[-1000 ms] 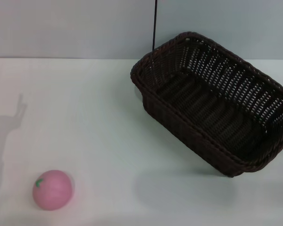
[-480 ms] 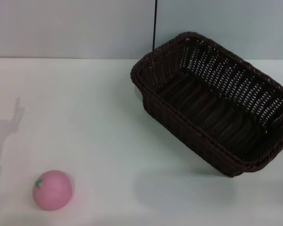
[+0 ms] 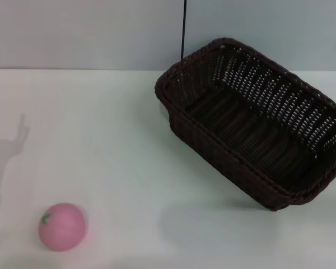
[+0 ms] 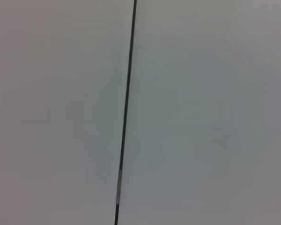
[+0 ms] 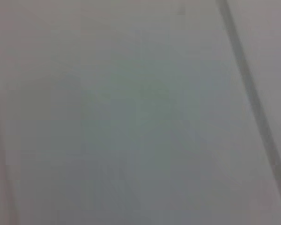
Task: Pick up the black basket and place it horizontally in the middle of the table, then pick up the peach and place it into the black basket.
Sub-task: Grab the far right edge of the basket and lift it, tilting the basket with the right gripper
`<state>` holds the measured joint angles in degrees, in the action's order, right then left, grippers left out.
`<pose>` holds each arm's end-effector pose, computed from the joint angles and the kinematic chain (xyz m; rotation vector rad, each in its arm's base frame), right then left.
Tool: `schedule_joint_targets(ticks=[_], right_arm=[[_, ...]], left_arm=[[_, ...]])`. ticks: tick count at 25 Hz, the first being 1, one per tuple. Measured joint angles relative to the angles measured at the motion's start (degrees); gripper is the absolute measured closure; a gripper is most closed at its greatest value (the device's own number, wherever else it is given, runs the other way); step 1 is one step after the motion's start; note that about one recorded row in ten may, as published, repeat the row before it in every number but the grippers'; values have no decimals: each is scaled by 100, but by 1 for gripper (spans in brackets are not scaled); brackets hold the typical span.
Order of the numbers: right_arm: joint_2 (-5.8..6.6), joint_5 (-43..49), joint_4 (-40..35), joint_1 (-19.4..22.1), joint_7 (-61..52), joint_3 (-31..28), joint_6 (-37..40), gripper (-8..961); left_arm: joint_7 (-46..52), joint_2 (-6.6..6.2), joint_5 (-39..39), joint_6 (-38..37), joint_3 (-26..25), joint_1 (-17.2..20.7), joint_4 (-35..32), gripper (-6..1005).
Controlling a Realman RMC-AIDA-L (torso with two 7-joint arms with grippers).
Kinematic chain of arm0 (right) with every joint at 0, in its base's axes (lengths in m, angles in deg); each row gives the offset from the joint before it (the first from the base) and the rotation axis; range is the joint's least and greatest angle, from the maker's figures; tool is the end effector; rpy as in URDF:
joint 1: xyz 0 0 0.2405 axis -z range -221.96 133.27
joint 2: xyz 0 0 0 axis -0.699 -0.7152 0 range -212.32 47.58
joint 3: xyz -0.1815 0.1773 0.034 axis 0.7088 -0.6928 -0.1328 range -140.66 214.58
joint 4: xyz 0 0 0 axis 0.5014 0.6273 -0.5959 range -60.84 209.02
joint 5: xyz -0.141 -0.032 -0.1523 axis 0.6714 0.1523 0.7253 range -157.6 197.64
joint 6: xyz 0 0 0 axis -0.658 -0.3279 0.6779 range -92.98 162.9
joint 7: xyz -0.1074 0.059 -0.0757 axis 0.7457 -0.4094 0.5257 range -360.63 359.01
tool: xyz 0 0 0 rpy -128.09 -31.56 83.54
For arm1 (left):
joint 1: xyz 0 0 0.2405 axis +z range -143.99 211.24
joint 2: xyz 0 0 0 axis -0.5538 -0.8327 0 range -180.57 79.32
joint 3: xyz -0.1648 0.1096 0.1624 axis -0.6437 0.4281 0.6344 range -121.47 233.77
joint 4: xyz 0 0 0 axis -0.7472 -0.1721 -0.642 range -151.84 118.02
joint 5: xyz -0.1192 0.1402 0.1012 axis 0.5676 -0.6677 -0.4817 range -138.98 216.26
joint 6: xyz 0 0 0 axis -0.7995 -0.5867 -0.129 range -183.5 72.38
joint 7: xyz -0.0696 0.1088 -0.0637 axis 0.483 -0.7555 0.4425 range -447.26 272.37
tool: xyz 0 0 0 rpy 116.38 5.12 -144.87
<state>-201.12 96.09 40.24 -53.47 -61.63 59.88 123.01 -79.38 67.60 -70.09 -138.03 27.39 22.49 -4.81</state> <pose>0.3689 0.2481 0.1130 -1.6799 0.5834 0.9991 -0.3674 0.2387 0.0038 -1.3938 -0.5724 -0.7385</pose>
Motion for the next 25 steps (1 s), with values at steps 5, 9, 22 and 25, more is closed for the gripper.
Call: schedule_joint_targets(ticks=[5,9,22,25], right_arm=[[11,1622,-2005,-145,-2569,-23,3,312],[15,2720,-3408,-424,-4209,44,159,315],[405,5274,-4084,-1992,-6616,782,778,325],[349,5756,-3768,-2287,-6632,868,624,328]], left_arm=[[-17,9,0,20,30,-86,-15,164],[-67,10,-2,15,153,-136,-40,164],[-36,23,2,-20,427,-173,-68,166],[-57,33,2,15,450,-176,-57,167]])
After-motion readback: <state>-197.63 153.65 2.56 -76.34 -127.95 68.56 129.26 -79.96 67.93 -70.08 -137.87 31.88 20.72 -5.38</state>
